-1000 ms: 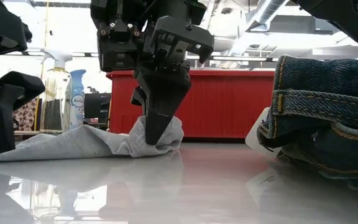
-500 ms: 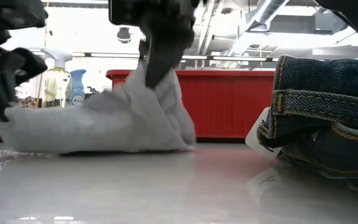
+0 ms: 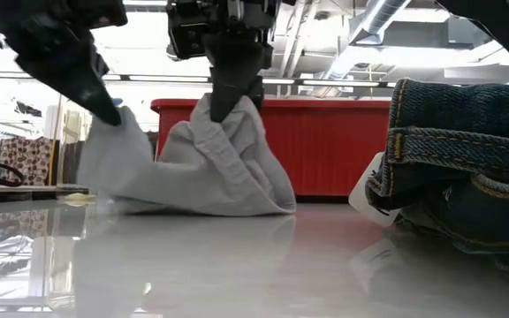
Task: Fold Laundry from Bin
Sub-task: Fold the gray boxer from the red laundry bin
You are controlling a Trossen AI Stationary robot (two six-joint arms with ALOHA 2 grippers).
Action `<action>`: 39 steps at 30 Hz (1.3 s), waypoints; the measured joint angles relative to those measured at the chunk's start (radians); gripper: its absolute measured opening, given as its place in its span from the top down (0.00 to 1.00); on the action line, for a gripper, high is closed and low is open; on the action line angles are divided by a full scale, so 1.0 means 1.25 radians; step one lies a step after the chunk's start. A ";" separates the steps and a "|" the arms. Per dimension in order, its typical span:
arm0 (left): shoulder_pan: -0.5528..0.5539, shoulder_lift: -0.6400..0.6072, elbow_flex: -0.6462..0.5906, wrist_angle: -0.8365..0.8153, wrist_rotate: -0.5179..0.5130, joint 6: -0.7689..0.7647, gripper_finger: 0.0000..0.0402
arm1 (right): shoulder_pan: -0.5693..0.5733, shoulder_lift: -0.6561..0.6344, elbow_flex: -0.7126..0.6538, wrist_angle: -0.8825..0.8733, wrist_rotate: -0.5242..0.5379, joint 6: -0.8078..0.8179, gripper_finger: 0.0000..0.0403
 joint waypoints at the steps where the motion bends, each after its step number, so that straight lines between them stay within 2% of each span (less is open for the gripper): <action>1: 0.011 0.000 0.000 -0.001 0.000 0.007 1.00 | 0.000 -0.001 0.000 -0.010 0.003 0.007 0.91; 10: 0.075 0.000 0.000 -0.016 0.008 0.049 1.00 | 0.025 -0.010 0.000 -0.109 0.084 0.072 0.90; 17: 0.077 0.000 0.000 -0.036 0.014 0.046 1.00 | 0.060 -0.020 0.000 -0.182 0.165 0.094 0.90; 24: 0.077 0.000 0.000 -0.045 0.050 0.024 1.00 | 0.096 -0.038 0.000 -0.187 0.211 0.114 0.90; 30: 0.071 0.000 0.000 -0.037 0.134 -0.028 1.00 | 0.126 -0.045 0.000 -0.198 0.232 0.214 0.90; 39: 0.057 0.000 0.000 -0.002 0.118 -0.063 1.00 | 0.163 -0.046 0.000 -0.227 0.340 0.407 0.90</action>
